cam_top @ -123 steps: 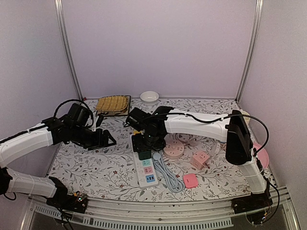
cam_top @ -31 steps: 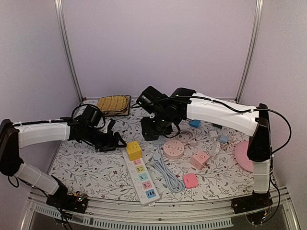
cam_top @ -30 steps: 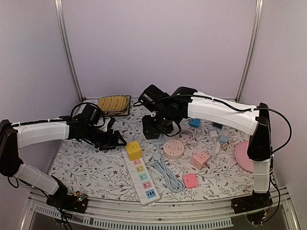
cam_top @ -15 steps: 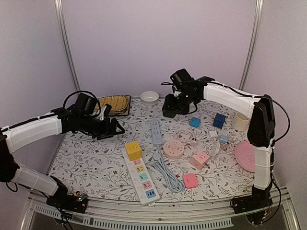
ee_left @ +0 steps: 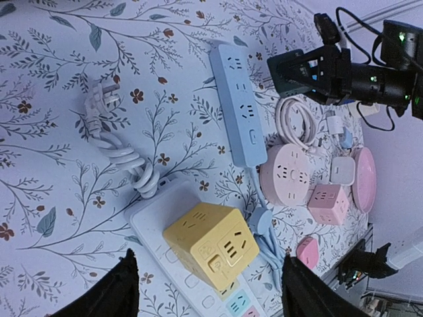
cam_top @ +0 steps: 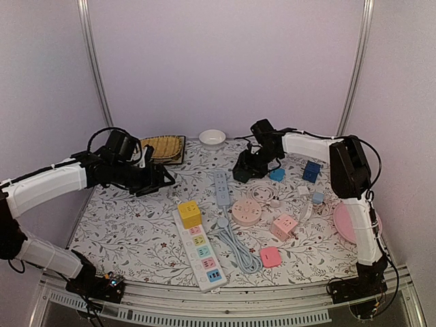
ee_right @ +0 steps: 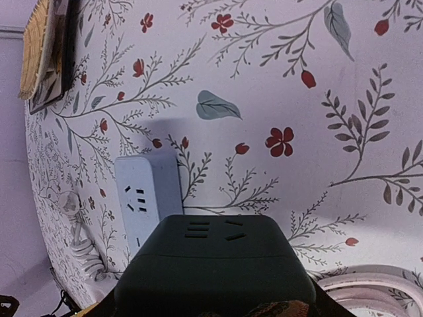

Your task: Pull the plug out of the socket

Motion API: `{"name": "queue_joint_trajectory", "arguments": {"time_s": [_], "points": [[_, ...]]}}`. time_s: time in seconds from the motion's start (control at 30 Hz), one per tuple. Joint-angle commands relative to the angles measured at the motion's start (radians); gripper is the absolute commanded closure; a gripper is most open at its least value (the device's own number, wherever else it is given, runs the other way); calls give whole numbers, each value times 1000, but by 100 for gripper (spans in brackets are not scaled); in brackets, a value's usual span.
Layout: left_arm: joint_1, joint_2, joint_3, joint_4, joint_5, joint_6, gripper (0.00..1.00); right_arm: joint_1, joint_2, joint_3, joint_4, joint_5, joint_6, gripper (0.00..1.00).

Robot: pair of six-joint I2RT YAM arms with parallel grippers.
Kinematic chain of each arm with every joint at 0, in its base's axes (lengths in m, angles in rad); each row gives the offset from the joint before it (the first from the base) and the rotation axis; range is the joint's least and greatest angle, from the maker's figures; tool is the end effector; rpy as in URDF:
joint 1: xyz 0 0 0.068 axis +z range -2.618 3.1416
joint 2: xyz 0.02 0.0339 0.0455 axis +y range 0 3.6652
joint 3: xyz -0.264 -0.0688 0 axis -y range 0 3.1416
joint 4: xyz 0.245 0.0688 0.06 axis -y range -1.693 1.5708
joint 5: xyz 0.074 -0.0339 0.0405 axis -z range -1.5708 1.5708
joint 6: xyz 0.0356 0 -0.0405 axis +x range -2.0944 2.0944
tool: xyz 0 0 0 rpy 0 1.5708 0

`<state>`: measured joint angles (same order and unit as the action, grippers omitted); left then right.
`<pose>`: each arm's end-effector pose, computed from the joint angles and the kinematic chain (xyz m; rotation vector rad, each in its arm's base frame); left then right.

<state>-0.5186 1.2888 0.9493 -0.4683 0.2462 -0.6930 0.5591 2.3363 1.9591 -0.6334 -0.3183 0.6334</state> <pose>0.2324 -0.1426 0.2636 -0.0950 2.5237 -0.8327 0.4265 0.2800 0.1781 -0.0247 2.7437 0.8068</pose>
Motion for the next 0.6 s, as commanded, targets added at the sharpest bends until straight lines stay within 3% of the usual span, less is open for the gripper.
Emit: {"name": "queue_joint_trajectory", "arguments": {"time_s": [0.0,0.07,0.23,0.33,0.43,0.57], "points": [[6,3,18,8,-26,-39,26,-15,70,43,55,-110,-9,84],[6,1,7,11,-30,-49,26,-20,87,34,52,-122,-13,78],[6,5,-17,30,-30,-76,26,-39,69,-20,52,-109,-18,41],[6,20,-20,48,-19,-88,26,-53,38,-59,52,-89,-29,27],[5,47,-8,58,-10,-91,26,-68,-16,-103,52,-61,-41,18],[5,82,16,60,-2,-80,26,-85,-74,-164,48,-19,-61,14]]}}
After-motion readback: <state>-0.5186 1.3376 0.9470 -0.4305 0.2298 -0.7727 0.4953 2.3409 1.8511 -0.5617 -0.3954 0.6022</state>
